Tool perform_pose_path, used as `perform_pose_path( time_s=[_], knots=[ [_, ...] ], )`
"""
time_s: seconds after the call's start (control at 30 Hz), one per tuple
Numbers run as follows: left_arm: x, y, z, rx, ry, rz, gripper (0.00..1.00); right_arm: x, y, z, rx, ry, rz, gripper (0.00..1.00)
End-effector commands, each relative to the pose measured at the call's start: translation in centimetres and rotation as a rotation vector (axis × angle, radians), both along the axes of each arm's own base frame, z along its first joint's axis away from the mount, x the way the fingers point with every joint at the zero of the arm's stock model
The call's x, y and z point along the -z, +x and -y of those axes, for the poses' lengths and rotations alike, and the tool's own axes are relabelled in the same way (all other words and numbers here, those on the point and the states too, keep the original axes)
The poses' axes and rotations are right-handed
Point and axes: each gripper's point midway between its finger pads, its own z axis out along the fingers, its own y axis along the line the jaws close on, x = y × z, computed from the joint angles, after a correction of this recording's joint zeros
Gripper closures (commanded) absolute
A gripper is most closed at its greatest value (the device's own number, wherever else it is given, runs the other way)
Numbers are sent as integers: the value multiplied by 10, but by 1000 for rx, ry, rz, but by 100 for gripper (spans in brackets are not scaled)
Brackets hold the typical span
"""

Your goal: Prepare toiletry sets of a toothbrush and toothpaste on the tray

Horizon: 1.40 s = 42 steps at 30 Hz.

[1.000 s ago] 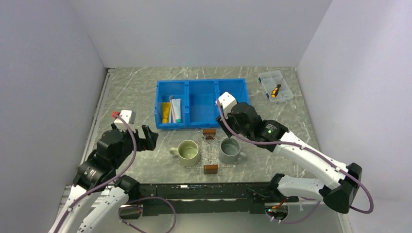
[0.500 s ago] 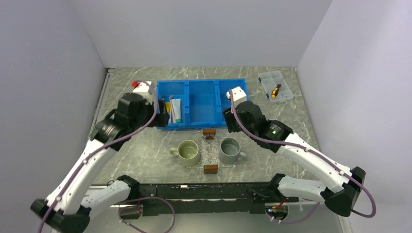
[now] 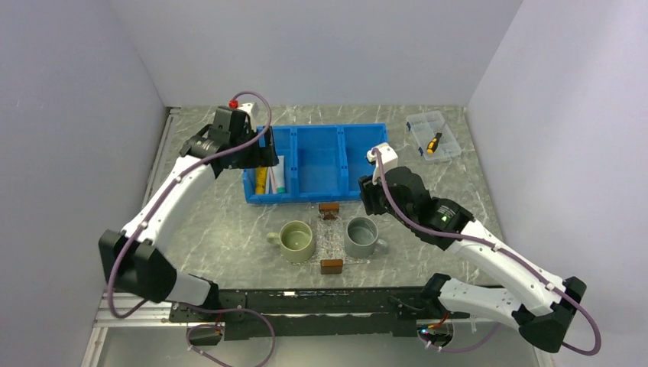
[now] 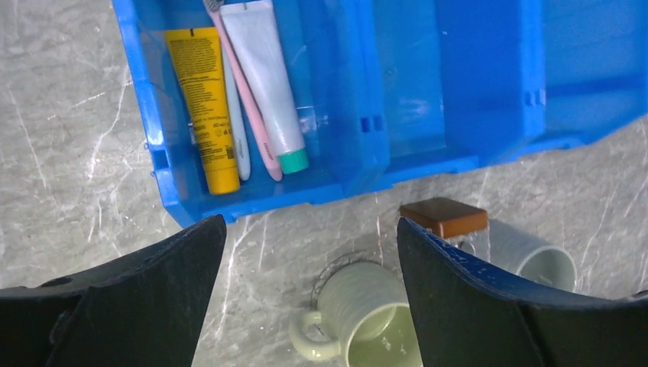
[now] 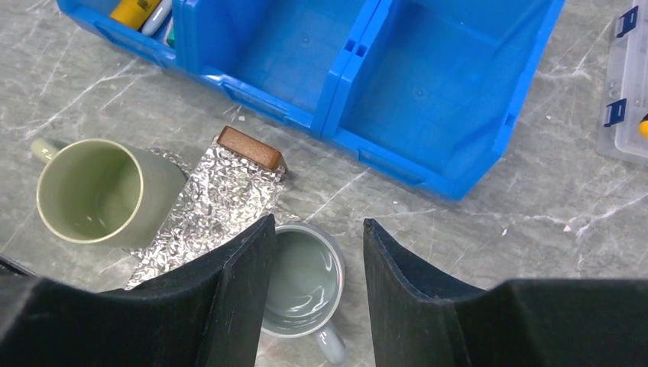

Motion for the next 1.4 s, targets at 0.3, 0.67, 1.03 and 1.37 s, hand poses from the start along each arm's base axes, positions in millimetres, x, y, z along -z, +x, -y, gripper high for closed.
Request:
perform_pose_path(
  time_s=[0.3, 0.67, 1.03, 1.37],
  knots=[
    [65, 84, 5, -78, -57, -193, 22, 1, -11, -2, -25, 65, -10, 53],
    [123, 105, 5, -127, -52, -335, 37, 8, -15, 2, -38, 57, -6, 53],
    [154, 103, 10, -127, -57, -410, 43, 7, -17, 2, -57, 50, -3, 53],
    [168, 107, 20, -106, -95, -450, 48, 8, -21, 3, -65, 60, -8, 53]
  ],
)
